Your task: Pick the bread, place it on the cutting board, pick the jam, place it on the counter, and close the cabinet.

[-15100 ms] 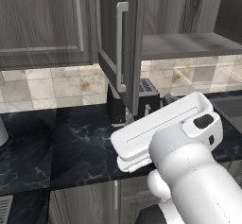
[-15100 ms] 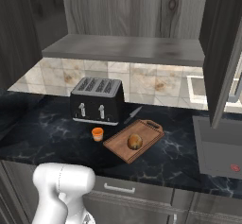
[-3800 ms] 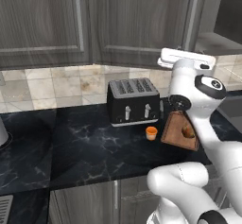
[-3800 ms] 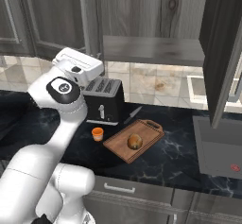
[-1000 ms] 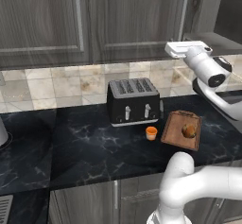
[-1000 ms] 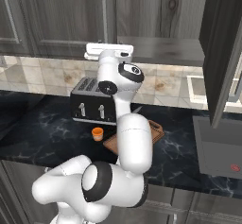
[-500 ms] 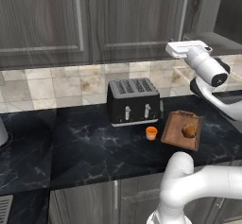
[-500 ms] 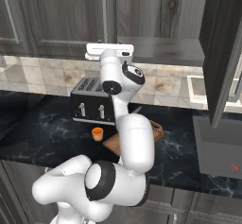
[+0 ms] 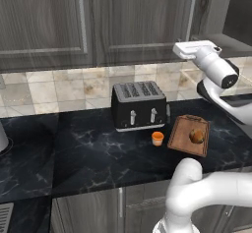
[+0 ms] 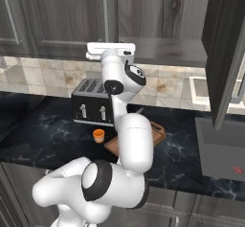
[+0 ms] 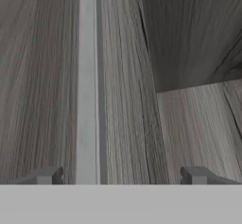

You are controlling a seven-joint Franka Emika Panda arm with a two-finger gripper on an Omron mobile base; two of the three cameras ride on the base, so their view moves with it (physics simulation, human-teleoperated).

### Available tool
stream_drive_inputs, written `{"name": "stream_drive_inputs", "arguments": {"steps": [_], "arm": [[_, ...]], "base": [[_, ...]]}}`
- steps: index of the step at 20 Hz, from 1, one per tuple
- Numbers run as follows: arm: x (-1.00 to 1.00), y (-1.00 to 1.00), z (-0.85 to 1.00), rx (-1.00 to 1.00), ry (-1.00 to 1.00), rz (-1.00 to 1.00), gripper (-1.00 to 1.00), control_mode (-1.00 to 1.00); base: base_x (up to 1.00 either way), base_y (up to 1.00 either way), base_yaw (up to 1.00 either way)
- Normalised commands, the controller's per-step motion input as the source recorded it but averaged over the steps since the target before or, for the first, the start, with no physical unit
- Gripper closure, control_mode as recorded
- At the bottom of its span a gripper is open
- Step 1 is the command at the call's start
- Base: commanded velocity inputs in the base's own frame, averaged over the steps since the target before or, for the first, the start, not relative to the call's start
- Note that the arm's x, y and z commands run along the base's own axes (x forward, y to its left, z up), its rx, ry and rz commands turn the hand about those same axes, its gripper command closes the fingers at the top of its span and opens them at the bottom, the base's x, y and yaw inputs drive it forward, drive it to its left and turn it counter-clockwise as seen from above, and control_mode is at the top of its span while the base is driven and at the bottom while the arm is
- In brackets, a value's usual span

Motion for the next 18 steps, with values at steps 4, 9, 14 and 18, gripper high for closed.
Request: {"name": "stream_drive_inputs", "arguments": {"steps": [4,9,14,18], "arm": [[-0.07,0.00,0.13,0.00,0.00,0.00,-1.00,-1.00],[-0.13,0.00,0.08,0.00,0.00,0.00,-1.00,-1.00],[-0.20,0.00,0.02,0.00,0.00,0.00,-1.00,-1.00],[-0.28,0.00,0.01,-0.01,0.00,0.00,-1.00,-1.00]], "base": [[0.00,0.00,0.00],[0.00,0.00,0.00],[0.00,0.00,0.00],[0.00,0.00,0.00]]}}
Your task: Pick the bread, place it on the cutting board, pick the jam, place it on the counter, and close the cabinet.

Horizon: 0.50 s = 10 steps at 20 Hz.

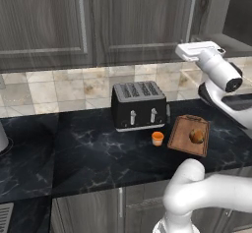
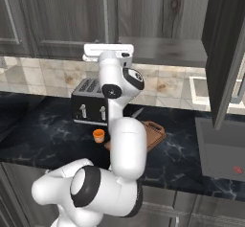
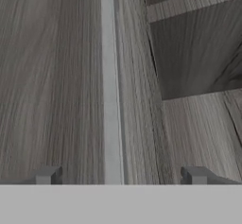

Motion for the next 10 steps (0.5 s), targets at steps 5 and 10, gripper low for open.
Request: {"name": "stream_drive_inputs", "arguments": {"steps": [5,10], "arm": [[-0.31,0.00,0.08,0.00,0.00,0.00,-1.00,-1.00],[-0.33,0.00,0.18,0.00,0.00,0.00,-1.00,-1.00]], "base": [[0.00,0.00,0.00],[0.00,0.00,0.00]]}}
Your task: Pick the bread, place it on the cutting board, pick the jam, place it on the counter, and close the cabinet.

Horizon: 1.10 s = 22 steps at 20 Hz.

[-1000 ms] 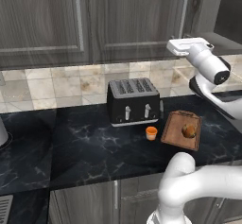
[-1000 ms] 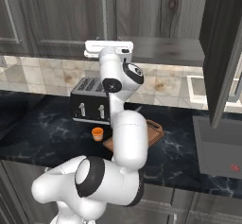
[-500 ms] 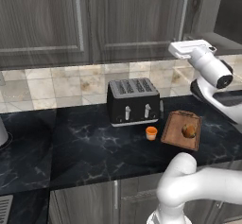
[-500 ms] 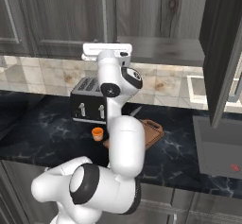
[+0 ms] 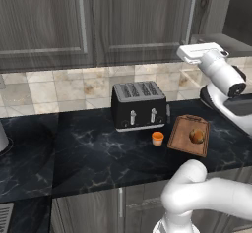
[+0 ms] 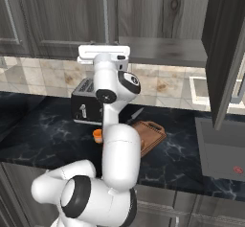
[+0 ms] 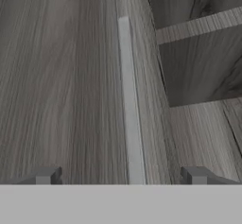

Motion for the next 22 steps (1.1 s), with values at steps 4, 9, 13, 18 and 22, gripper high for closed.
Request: {"name": "stream_drive_inputs", "arguments": {"steps": [4,9,13,18,22], "arm": [[-0.40,-0.02,0.18,0.00,0.00,0.00,-1.00,-1.00],[-0.53,-0.21,0.05,-0.01,0.00,0.03,-1.00,-1.00],[-0.57,-0.26,0.16,0.00,0.00,0.00,-1.00,-1.00],[-0.53,-0.24,0.28,0.00,0.01,0.00,-1.00,-1.00],[-0.49,-0.21,0.35,0.00,0.05,0.00,-1.00,-1.00]], "base": [[0.00,0.00,0.00],[0.00,0.00,0.00],[0.00,0.00,0.00],[0.00,0.00,0.00],[0.00,0.00,0.00]]}}
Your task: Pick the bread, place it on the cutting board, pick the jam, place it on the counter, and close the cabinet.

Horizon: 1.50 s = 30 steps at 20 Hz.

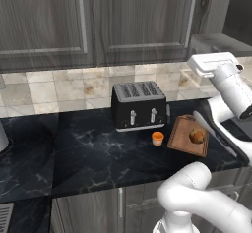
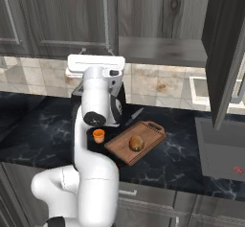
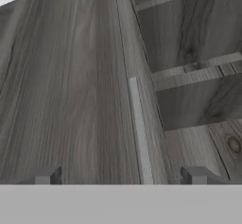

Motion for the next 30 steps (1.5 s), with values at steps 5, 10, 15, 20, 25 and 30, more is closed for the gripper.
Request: {"name": "stream_drive_inputs", "arguments": {"steps": [5,10,15,20,25,30], "arm": [[-0.43,-0.15,0.34,0.00,0.08,0.00,-1.00,-1.00],[-0.40,-0.09,0.33,0.00,0.11,0.00,-1.00,-1.00],[-0.40,-0.09,0.22,0.00,0.10,0.00,-1.00,-1.00],[-0.35,-0.13,0.04,0.00,0.03,0.00,-1.00,-1.00],[-0.28,-0.17,0.00,0.00,0.00,0.00,-1.00,-1.00],[-0.24,-0.21,0.00,0.00,0.00,0.00,-1.00,-1.00]], "base": [[0.00,0.00,0.00],[0.00,0.00,0.00],[0.00,0.00,0.00],[0.00,0.00,0.00],[0.00,0.00,0.00],[0.00,0.00,0.00]]}}
